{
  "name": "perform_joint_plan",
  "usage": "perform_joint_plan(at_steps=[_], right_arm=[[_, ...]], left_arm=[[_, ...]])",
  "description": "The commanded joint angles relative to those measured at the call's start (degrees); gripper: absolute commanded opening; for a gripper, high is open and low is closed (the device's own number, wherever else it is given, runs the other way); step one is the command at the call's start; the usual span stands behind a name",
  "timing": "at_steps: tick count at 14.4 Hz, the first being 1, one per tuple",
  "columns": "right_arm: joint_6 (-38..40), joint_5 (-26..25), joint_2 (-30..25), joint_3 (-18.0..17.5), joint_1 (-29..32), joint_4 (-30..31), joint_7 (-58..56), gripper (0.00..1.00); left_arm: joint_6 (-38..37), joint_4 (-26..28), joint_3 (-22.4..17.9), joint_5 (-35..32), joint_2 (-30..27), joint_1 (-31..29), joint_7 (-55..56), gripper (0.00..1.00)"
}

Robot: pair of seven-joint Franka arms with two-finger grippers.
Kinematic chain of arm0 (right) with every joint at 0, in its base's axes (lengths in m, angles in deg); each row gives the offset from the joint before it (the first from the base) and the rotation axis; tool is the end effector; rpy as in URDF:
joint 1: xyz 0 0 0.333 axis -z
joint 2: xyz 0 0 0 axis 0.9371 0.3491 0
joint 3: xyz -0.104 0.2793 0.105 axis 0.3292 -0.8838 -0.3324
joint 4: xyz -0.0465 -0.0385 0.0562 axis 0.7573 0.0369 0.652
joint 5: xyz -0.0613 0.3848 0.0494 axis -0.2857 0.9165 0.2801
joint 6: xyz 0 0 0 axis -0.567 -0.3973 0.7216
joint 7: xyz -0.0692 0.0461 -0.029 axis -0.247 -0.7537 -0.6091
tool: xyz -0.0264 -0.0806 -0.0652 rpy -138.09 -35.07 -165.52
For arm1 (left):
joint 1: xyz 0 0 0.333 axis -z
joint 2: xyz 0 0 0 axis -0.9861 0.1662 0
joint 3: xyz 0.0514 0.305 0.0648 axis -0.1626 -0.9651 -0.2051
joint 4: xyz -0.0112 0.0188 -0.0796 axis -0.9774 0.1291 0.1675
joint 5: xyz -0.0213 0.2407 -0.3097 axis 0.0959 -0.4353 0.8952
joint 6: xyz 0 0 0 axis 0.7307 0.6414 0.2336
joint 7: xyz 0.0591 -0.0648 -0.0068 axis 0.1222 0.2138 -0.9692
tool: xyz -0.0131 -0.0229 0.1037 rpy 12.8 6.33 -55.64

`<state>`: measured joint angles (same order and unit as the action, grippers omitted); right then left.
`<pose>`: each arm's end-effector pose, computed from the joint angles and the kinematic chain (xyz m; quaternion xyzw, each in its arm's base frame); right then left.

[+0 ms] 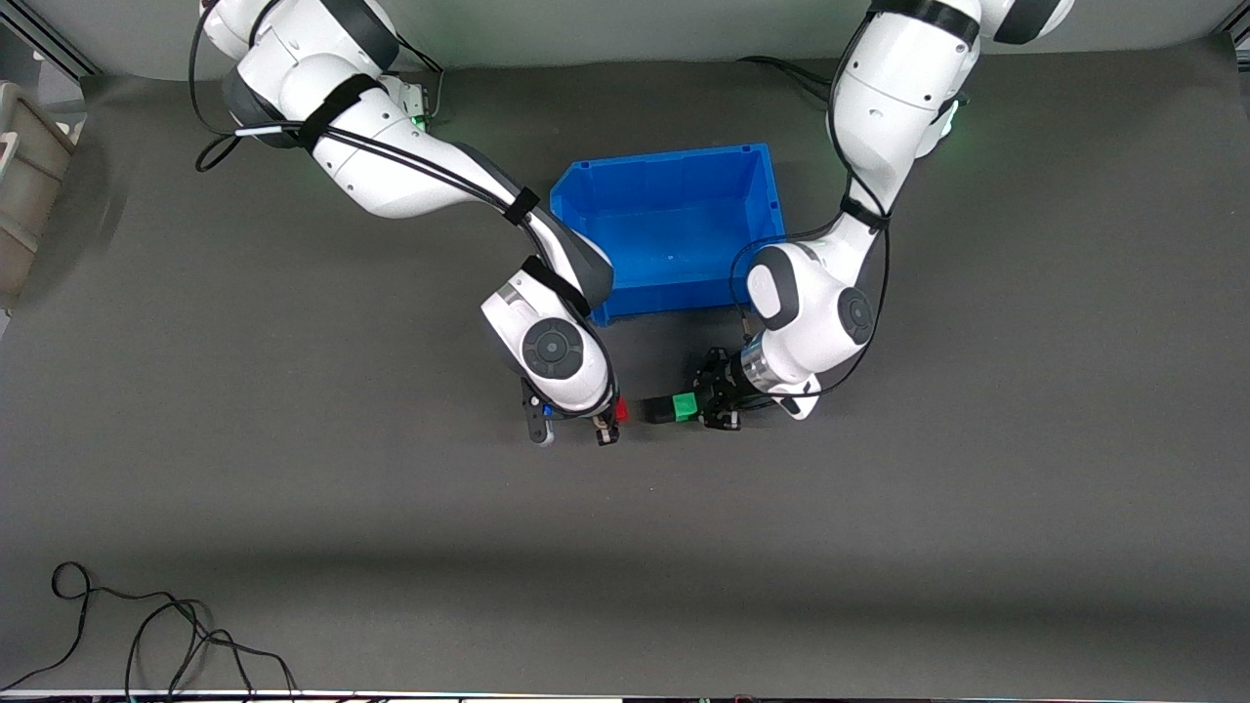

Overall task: Attach green and red cubes to black cube
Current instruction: 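Carry the red cube with the right gripper while the left gripper carries green, then set the red and green cubes down beside the black cube, opening both grippers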

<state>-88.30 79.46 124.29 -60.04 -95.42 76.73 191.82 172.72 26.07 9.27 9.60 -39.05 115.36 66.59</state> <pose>0.5976 0.4591 0.2042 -0.7644 0.6426 0.0459 0.0242 0.5587 -0.3467 0.1746 0.6420 0.7110 -0.1701 0.2309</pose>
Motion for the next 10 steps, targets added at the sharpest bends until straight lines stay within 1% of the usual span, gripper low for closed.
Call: perform_joint_plan(at_steps=[1, 4, 5, 6, 7, 8, 9, 10], right_arm=[[-0.42, -1.87, 3.6, -0.13, -1.92, -4.29, 4.1, 0.18], [-2.45, -2.05, 4.83, 0.14, -1.93, -4.38, 5.08, 0.19], [-2.97, -2.05, 5.01, 0.22, -1.93, -4.38, 5.08, 0.19], [-2.98, -2.05, 5.01, 0.31, -1.93, -4.38, 4.99, 0.21], [-2.98, -2.05, 4.83, 0.49, -2.01, -4.38, 4.9, 0.26], [-3.07, -2.05, 4.83, 0.58, -2.01, -4.38, 4.9, 0.22], [-3.15, -2.05, 4.83, 0.66, -2.01, -4.46, 4.99, 0.17], [-3.16, -2.05, 4.83, 0.84, -2.01, -4.55, 5.17, 0.17]], left_arm=[[0.89, -3.81, -0.47, 0.09, 2.02, 1.37, 1.35, 0.1], [0.8, -3.81, -0.38, 0.0, 2.11, 1.72, 1.35, 0.1], [0.8, -3.81, -0.38, -0.08, 2.11, 1.72, 1.26, 0.15], [0.8, -3.81, -0.38, -0.17, 2.37, 1.72, 0.65, 0.34], [0.8, -3.81, -0.47, -0.26, 2.46, 1.72, 0.47, 0.55], [0.71, -3.81, -0.47, -0.26, 2.46, 1.81, 0.38, 0.8], [0.71, -3.81, -0.47, -0.87, 2.46, 1.81, 0.38, 1.0], [0.63, -3.81, -0.47, -1.66, 2.37, 1.72, 0.56, 1.0]])
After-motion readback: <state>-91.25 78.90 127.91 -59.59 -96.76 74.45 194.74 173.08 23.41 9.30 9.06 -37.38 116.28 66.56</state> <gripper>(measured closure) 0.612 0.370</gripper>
